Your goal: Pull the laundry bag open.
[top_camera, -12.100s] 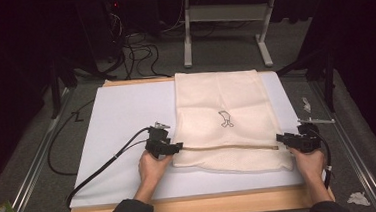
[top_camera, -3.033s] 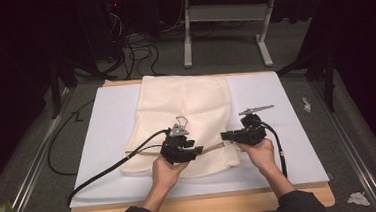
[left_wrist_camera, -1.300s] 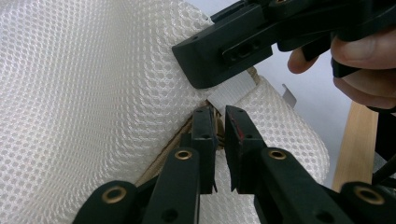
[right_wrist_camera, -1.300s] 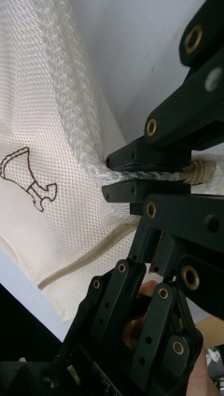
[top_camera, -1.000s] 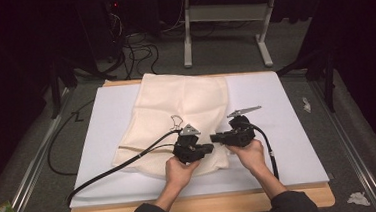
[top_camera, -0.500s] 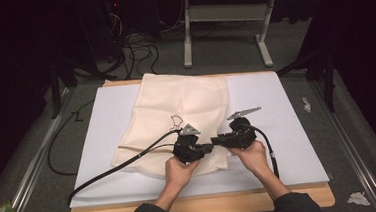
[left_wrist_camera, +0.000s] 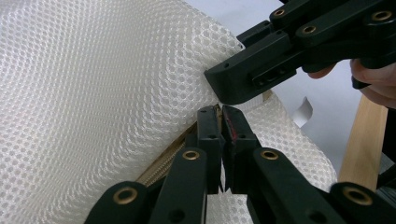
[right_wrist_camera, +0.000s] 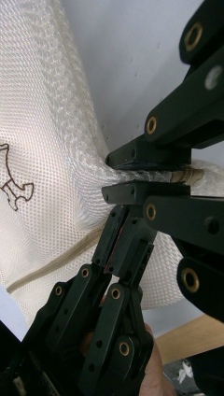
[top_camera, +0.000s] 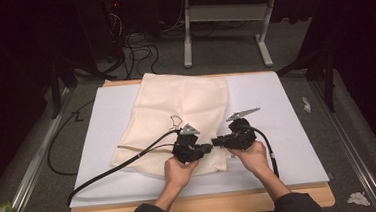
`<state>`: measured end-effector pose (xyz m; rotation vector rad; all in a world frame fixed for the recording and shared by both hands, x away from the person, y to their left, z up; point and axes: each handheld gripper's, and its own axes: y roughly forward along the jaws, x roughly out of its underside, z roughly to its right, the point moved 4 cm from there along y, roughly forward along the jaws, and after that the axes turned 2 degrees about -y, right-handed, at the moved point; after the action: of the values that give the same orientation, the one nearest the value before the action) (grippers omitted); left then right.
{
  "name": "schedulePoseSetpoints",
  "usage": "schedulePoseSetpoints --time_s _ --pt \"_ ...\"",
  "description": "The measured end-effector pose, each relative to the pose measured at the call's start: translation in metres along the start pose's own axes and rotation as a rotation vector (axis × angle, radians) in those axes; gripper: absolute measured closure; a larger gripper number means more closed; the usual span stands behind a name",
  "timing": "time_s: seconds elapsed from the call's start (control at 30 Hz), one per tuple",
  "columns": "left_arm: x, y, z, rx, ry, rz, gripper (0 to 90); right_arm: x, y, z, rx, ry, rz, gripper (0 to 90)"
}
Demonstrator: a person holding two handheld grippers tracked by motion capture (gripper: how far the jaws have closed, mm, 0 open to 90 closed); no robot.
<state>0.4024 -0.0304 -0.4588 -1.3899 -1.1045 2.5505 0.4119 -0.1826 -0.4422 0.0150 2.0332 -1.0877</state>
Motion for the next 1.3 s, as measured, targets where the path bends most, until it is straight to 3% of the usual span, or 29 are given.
schedulePoseSetpoints --time_s 0.2,0.27,0.33,0.97,1.07,1.3 --pt "0.0 -0.001 0.0 -0.015 0.004 -0.005 87.5 0.0 0.0 -0.001 -0.001 0.001 -0.004 85.8" --pt "0.001 -0.003 -0.001 -0.05 0.011 -0.009 87.6 0.001 -0.002 0.0 0.009 0.004 -0.007 85.8" --pt "0.001 -0.005 -0.002 -0.056 0.021 -0.004 87.6 0.002 -0.004 0.002 0.006 0.007 -0.005 85.8" --pt "0.002 -0.011 -0.002 -0.063 0.042 -0.004 87.5 0.002 -0.008 0.003 0.0 -0.002 0.003 85.8" --pt "0.006 -0.018 -0.007 -0.077 0.031 0.0 87.5 0.004 -0.014 0.012 0.02 0.024 0.005 85.9" --pt "0.006 -0.023 -0.009 -0.078 0.036 0.004 87.4 0.006 -0.017 0.014 0.025 0.025 0.015 85.9"
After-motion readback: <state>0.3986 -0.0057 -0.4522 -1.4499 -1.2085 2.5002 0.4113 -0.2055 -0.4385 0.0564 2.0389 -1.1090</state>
